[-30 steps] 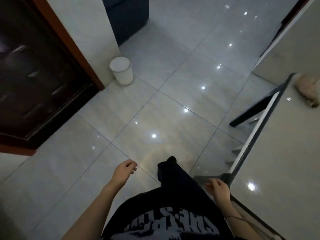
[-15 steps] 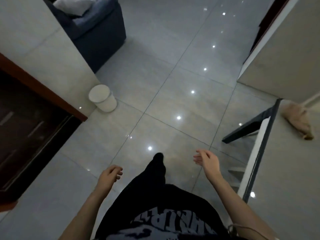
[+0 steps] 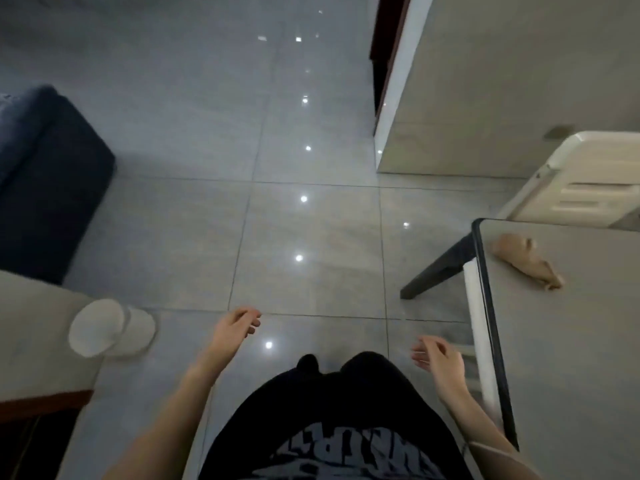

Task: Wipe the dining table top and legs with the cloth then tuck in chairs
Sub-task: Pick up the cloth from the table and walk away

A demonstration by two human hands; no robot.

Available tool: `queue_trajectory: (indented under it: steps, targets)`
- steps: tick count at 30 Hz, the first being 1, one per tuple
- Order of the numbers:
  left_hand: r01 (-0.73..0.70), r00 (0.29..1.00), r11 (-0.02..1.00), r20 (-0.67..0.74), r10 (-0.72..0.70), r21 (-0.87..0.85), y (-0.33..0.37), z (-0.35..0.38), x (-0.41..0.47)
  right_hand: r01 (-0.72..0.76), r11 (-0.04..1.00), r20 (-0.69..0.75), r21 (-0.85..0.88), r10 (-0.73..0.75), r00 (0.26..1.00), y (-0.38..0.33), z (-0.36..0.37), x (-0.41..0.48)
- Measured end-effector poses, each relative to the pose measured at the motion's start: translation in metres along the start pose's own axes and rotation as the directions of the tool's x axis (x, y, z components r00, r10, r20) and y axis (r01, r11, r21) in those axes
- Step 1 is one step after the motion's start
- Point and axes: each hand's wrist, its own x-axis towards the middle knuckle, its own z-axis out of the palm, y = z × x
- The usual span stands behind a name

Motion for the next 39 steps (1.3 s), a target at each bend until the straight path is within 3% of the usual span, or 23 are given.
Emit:
queue_trajectory:
  steps: [6, 13, 15, 17, 19, 21, 24, 29, 32, 35, 39]
  targets:
    - [-0.107, 0.980, 0.988, 0.179, 0.085, 0.113, 0.089, 0.053, 0.071, -0.030, 0.986, -0.173, 0.165, 0.059, 0.983, -0.024, -0.028, 0.026]
    - [-0.168, 0.942, 0.968, 0.319, 0.102, 0.187, 0.154, 0.155, 0.114, 0.159, 0.950, -0.441, 0.268, -0.026, 0.897, -0.100, -0.091, 0.094]
    - [-0.169, 0.936, 0.966, 0.338, 0.095, 0.198, 0.171, 0.183, 0.123, 0.202, 0.965, -0.514, 0.166, -0.090, 0.853, -0.120, -0.113, 0.116]
    - [-0.172, 0.933, 0.965, 0.346, 0.096, 0.198, 0.188, 0.208, 0.128, 0.201, 0.977, -0.522, -0.078, -0.212, 0.826, -0.139, -0.135, 0.140]
    - [-0.179, 0.929, 0.961, 0.358, 0.094, 0.211, 0.204, 0.230, 0.134, 0.140, 0.910, -0.428, -0.390, -0.313, 0.848, -0.149, -0.151, 0.167]
    - [-0.172, 0.926, 0.956, 0.371, 0.075, 0.237, 0.216, 0.247, 0.143, 0.097, 0.812, -0.296, -0.576, -0.318, 0.901, -0.152, -0.160, 0.194]
    - [-0.183, 0.920, 0.945, 0.385, 0.069, 0.269, 0.228, 0.262, 0.154, 0.041, 0.735, -0.169, -0.677, -0.209, 0.963, -0.150, -0.161, 0.225]
    - [-0.192, 0.921, 0.932, 0.385, 0.062, 0.308, 0.243, 0.271, 0.161, -0.075, 0.665, -0.166, -0.743, -0.074, 0.983, -0.147, -0.157, 0.244]
    - [-0.179, 0.929, 0.935, 0.366, 0.058, 0.306, 0.245, 0.271, 0.162, -0.110, 0.794, -0.194, -0.597, -0.010, 0.981, -0.142, -0.150, 0.244]
    - [-0.190, 0.921, 0.935, 0.384, 0.065, 0.299, 0.248, 0.270, 0.160, -0.145, 0.972, -0.274, -0.183, 0.092, 0.957, -0.146, -0.137, 0.232]
    - [-0.259, 0.890, 0.923, 0.442, 0.114, 0.284, 0.269, 0.269, 0.155, -0.151, 0.948, -0.245, 0.279, 0.223, 0.944, -0.170, -0.121, 0.199]
